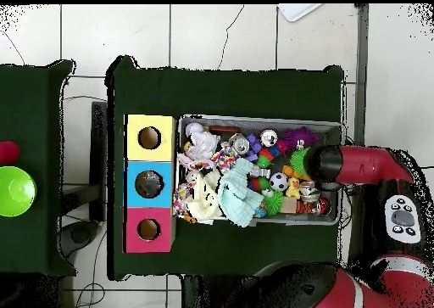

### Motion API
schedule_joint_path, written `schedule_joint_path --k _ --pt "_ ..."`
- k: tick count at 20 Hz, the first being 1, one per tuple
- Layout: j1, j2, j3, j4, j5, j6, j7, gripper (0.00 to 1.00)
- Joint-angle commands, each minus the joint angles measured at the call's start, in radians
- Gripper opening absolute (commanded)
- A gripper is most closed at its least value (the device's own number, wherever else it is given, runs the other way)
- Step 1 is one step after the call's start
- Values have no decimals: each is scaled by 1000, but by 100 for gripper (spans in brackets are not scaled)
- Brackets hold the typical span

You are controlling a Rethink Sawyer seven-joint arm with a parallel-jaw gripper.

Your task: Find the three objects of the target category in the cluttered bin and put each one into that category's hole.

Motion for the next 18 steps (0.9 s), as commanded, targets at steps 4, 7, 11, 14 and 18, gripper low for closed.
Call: schedule_joint_path --k 4,7,11,14,18 --pt "24 -141 58 69 62 243 -167 0" --pt "31 -182 65 78 83 310 -184 0" --pt "37 -232 71 97 115 392 -166 0" --pt "35 -261 89 117 152 453 -157 0" --pt "24 -288 126 159 245 514 -120 0"
